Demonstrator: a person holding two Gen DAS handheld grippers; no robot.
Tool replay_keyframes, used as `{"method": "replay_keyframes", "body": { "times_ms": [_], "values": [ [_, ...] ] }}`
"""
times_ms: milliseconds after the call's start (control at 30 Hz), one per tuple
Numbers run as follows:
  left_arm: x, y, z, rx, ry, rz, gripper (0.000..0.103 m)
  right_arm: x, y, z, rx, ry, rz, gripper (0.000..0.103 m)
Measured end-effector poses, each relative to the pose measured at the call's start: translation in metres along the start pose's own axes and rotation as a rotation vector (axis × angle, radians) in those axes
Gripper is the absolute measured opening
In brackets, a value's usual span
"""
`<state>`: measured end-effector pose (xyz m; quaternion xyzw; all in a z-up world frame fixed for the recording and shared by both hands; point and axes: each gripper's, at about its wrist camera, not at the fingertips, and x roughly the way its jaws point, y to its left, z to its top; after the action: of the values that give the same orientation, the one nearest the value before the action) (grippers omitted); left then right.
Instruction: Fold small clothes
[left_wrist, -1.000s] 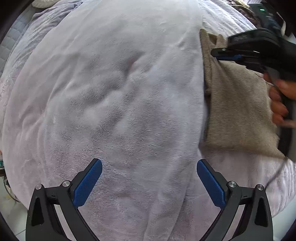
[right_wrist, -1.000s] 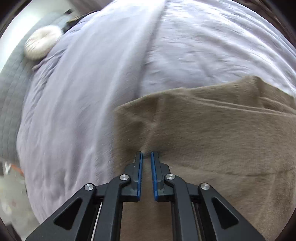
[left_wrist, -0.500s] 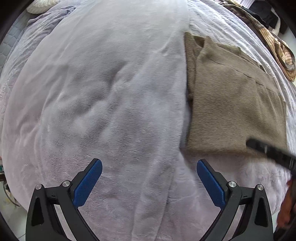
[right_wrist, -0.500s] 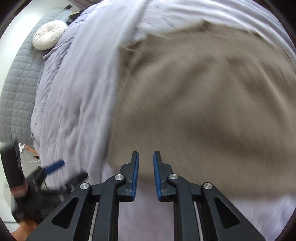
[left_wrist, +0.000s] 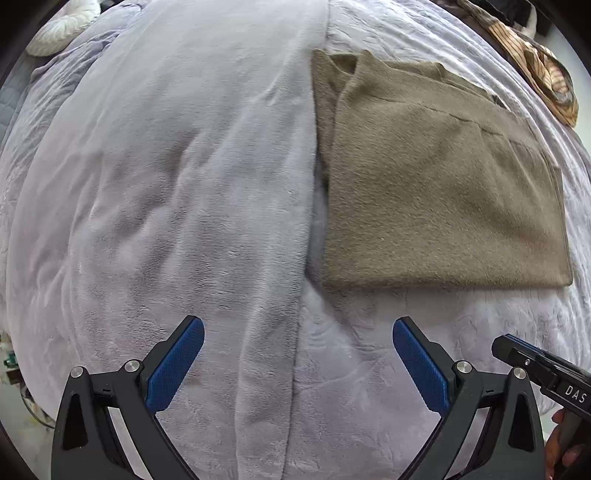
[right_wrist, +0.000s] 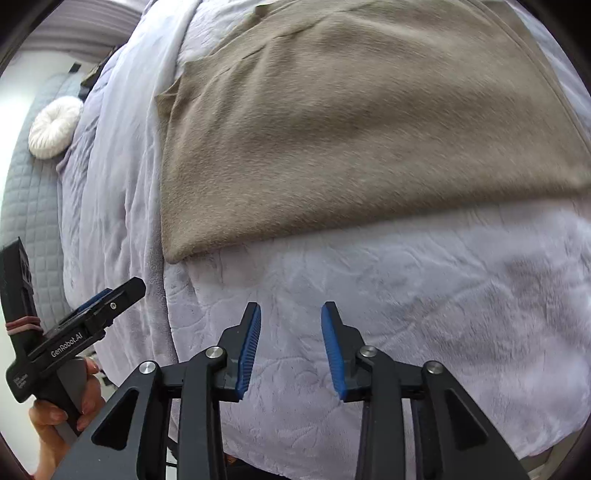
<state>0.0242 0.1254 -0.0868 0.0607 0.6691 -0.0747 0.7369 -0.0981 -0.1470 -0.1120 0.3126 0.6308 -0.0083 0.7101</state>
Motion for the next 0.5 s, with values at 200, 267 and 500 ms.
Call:
{"method": "replay_keyframes", "body": {
  "times_ms": [200, 267, 500],
  "values": [
    [0.009, -0.023, -0.004, 0.024, 0.024, 0.013, 0.103, 0.000, -0.010, 0.000, 0.037, -0.002, 0.014, 0.039],
    [0.014, -0.032, -0.005, 0.027, 0.033, 0.017, 0.103, 0.002, -0.012, 0.001, 0.051, 0.000, 0.020, 0.040],
    [0.026, -0.045, -0.008, 0.027, 0.044, 0.008, 0.103, 0.010, -0.015, 0.007, 0.085, 0.001, 0.058, 0.043]
  ]
}}
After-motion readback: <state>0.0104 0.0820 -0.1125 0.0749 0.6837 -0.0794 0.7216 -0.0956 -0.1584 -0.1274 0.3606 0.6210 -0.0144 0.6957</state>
